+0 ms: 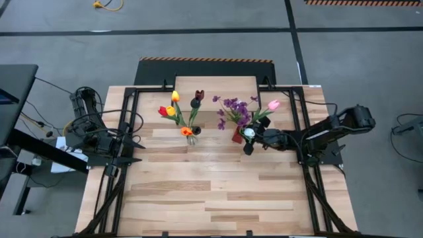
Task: Pick and place flowers into a vace then onto a shelf
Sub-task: Put the red flower vase with the flowers on the shelf
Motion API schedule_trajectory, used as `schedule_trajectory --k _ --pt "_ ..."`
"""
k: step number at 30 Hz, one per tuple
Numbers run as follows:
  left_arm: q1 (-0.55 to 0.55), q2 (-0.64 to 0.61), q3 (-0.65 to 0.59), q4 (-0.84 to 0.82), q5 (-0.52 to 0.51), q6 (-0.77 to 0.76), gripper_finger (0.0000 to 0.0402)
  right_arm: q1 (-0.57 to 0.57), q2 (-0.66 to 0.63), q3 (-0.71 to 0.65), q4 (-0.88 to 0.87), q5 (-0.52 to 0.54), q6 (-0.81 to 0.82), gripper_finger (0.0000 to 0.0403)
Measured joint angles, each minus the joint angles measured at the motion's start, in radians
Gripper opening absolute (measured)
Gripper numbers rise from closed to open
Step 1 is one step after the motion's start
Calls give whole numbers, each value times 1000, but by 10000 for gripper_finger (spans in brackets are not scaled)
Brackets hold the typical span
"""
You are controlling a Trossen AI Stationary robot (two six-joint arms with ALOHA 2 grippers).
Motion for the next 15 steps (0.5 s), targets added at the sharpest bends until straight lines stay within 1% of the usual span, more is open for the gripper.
schedule_trajectory --k 3,8,10,15 --pt "0 0 0 0 0 -3 184 10 -14 0 0 1 -8 173" --pt "0 0 0 3 0 -4 184 35 -43 0 3 3 -18 152" --pt "0 0 0 6 0 -4 184 44 -57 0 2 3 -18 152" --pt "0 0 0 7 0 -4 184 64 -99 1 -23 3 -18 174"
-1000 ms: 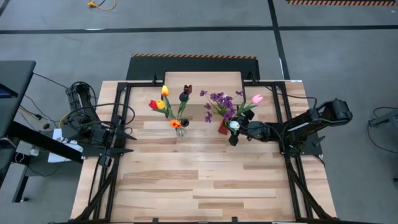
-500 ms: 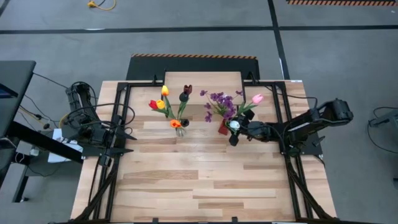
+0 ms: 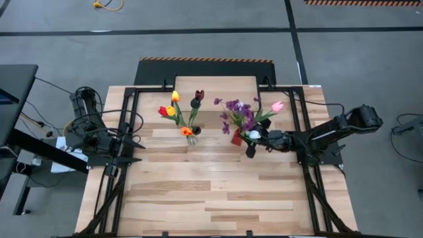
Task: Pick and place flowers into a vace then onto a shelf
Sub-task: Put the red flower vase with the flowers on the shelf
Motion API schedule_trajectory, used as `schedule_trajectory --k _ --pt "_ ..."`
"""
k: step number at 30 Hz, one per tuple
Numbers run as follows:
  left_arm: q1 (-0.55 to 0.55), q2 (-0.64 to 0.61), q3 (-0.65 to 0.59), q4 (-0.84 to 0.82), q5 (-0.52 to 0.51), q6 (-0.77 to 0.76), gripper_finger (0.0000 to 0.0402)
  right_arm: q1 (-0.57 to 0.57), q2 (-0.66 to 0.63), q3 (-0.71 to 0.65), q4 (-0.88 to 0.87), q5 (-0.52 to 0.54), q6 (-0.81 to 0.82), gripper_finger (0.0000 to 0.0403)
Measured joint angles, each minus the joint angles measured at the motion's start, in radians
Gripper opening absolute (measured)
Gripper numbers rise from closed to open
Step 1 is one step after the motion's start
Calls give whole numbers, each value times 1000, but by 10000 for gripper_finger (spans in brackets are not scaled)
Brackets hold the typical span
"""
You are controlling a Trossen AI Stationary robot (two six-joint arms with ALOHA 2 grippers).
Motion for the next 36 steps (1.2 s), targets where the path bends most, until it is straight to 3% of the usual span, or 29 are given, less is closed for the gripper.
schedule_trajectory --k 10,19,28,36 --pt "0 0 0 22 0 2 184 21 -99 136 -328 -3 -1 152" --pt "0 0 0 24 0 5 184 -19 -243 220 -500 -77 -81 180" --pt "0 0 0 38 0 5 184 -116 -382 274 -627 -181 -150 83" --pt "0 0 0 41 0 9 184 -146 -371 274 -667 -209 -108 22"
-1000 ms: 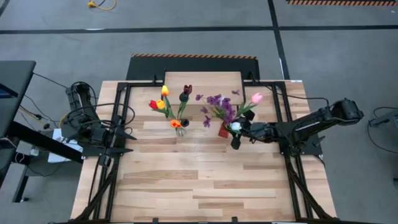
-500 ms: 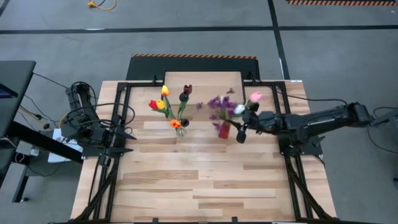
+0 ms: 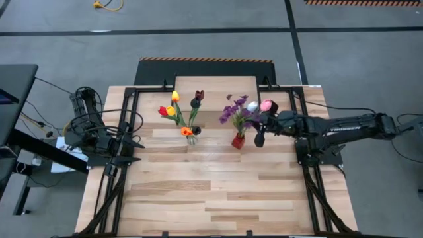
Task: Pick and place flowers into a vace then onto a shelf
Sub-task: Put the red flower vase with the flowers on the shelf
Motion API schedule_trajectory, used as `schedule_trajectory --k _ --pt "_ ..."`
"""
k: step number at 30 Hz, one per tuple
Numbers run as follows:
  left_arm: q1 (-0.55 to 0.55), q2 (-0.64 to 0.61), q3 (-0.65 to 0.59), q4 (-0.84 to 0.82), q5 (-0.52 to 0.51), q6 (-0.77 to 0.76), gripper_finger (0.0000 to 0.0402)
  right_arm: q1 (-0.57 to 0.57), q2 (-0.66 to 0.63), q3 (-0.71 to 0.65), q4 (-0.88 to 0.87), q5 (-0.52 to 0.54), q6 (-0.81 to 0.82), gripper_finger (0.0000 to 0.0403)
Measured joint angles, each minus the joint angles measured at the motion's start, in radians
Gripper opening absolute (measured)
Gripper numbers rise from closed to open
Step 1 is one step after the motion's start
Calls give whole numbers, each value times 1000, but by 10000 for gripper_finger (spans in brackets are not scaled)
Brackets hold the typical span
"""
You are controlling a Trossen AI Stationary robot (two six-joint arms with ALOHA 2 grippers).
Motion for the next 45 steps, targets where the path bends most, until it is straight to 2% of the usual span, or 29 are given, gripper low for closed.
schedule_trajectory --k 3,6,13,22,26,33,45 --pt "0 0 0 0 0 0 184 3 24 0 -2 0 4 26" --pt "0 0 0 0 0 0 184 2 43 0 0 0 8 48" --pt "0 0 0 1 0 0 184 12 44 -1 0 -24 23 119" --pt "0 0 0 2 0 0 184 85 44 -1 -14 -23 23 218" --pt "0 0 0 2 0 0 184 108 44 5 -88 -10 44 248" --pt "0 0 0 4 0 0 184 119 44 11 -165 7 109 260" --pt "0 0 0 4 0 -1 184 133 17 13 -193 6 104 260"
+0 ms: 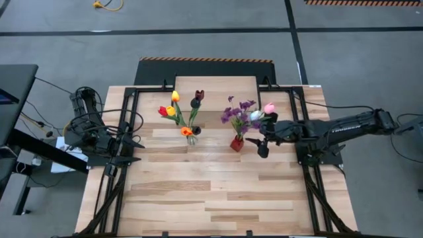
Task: Pick and place flowers into a vace then onto a shelf
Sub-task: Put the red flower vase with the flowers on the shelf
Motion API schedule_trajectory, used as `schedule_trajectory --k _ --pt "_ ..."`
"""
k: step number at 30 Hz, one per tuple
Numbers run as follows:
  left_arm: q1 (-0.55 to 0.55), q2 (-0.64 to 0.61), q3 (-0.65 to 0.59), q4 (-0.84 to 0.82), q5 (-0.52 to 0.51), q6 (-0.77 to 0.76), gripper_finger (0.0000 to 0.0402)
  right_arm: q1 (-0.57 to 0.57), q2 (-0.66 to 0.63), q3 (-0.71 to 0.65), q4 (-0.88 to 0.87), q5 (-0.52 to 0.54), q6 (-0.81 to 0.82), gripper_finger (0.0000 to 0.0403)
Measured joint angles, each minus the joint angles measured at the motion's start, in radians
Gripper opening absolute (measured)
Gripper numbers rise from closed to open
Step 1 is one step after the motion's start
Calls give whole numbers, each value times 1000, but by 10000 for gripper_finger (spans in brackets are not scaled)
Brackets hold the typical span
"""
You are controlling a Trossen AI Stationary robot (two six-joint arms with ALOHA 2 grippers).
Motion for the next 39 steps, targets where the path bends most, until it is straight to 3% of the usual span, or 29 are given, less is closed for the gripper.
schedule_trajectory --k 14,21,27,31,39 --pt "0 0 0 1 0 -6 184 53 -111 0 -144 28 12 260" --pt "0 0 0 8 0 -6 184 56 -117 0 -242 24 138 260" --pt "0 0 0 8 1 -6 184 107 -89 -37 -202 28 246 260" --pt "0 0 0 3 1 -6 184 171 -81 -72 -165 91 333 260" --pt "0 0 0 -10 37 -5 184 373 -84 -242 16 317 338 260"
